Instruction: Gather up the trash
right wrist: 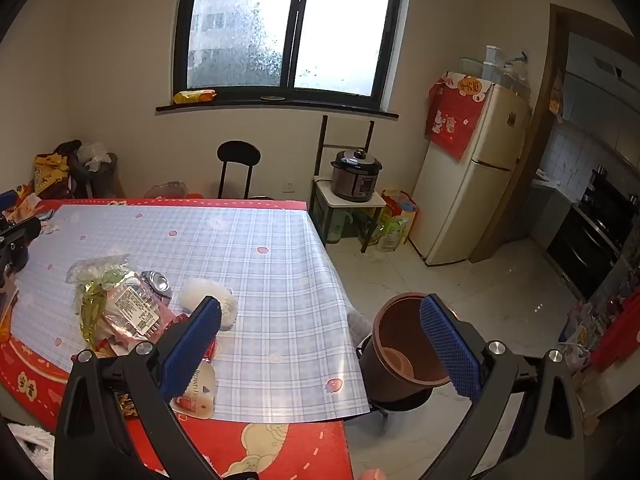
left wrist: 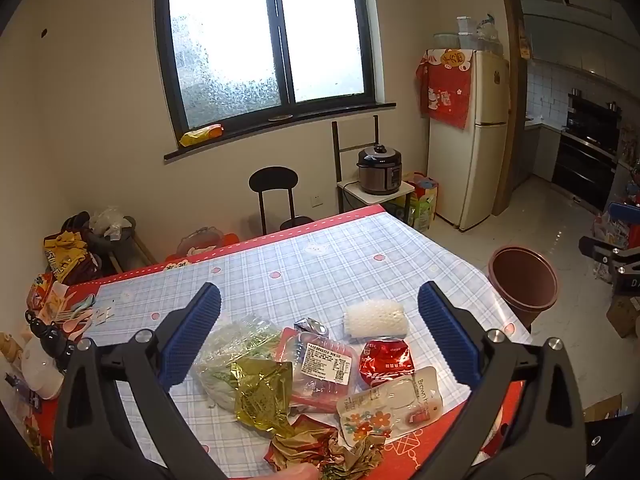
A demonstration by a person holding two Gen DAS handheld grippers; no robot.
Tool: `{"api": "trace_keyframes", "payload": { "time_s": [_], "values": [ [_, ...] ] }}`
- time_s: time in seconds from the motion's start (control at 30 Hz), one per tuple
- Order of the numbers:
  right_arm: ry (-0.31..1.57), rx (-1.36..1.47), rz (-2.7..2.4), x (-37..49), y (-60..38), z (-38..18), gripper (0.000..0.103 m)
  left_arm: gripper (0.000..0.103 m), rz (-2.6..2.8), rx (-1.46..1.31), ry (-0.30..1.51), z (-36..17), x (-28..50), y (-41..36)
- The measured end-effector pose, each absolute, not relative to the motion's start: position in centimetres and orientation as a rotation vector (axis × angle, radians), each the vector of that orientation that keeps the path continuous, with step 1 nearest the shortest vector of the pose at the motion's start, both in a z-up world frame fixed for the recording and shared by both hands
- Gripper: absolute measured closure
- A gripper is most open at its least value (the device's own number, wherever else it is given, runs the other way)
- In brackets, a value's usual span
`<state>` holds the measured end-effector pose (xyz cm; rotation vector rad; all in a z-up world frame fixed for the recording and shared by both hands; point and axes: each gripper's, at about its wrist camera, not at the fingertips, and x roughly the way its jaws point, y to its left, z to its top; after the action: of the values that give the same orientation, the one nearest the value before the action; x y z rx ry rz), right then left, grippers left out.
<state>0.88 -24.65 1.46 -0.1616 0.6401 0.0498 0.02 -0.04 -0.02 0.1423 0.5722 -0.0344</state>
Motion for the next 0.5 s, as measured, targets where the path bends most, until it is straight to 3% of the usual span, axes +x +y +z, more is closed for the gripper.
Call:
{"api": "trace_keyframes", "payload": {
  "time_s": [0.5],
  "values": [
    [0.623, -0.160, 0.043, 1.1, -25.1, 1.9, 0.005, 0.006, 0.005, 0.132, 0.527, 1.0, 0.0, 1.3]
  ]
}}
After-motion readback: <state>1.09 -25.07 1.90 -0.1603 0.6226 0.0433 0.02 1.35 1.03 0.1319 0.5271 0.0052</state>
